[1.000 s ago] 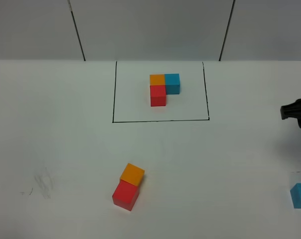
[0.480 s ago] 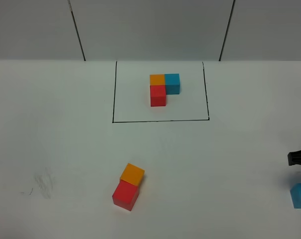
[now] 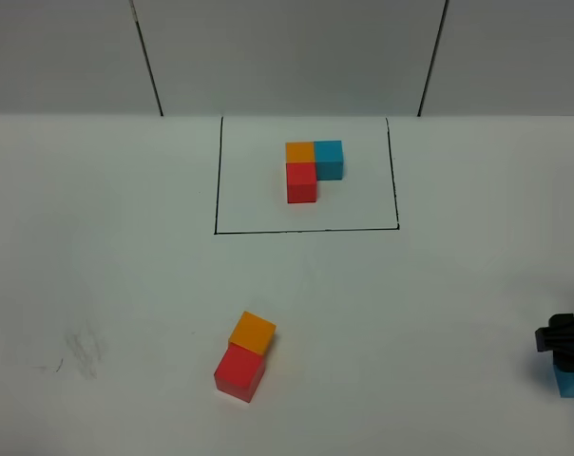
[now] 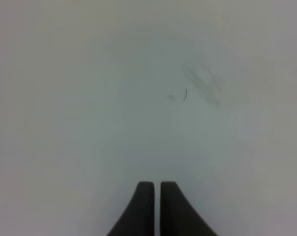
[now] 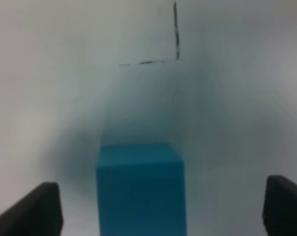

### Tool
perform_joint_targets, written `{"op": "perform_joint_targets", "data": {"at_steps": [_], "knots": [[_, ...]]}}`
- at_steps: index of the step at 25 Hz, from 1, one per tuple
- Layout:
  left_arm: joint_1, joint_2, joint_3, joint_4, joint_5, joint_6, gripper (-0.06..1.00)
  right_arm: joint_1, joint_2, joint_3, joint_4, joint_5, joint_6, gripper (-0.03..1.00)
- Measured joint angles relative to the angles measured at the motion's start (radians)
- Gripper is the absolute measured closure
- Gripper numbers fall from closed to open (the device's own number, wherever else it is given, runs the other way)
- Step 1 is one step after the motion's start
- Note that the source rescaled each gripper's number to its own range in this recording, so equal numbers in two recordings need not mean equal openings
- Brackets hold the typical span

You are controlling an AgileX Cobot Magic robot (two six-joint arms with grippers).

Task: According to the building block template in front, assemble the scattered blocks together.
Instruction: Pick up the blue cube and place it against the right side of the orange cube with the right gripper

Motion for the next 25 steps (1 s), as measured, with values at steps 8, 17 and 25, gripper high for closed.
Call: {"op": "perform_joint_targets", "data": {"at_steps": [8,17,25], "knots": [[0.000,0.000,0.000,0.000,0.000,-0.001,0.94,0.000,0.000,0.000,0.079,-0.027,0.000,-0.03],[0.000,0.000,0.000,0.000,0.000,-0.001,0.94,0.000,0.006,0.036,0.083,-0.048,0.000,-0.03],[0.000,0.000,0.000,0.000,0.000,-0.001,0.94,0.000,0.068,0.059,0.066,-0.105,0.000,-0.03]]}}
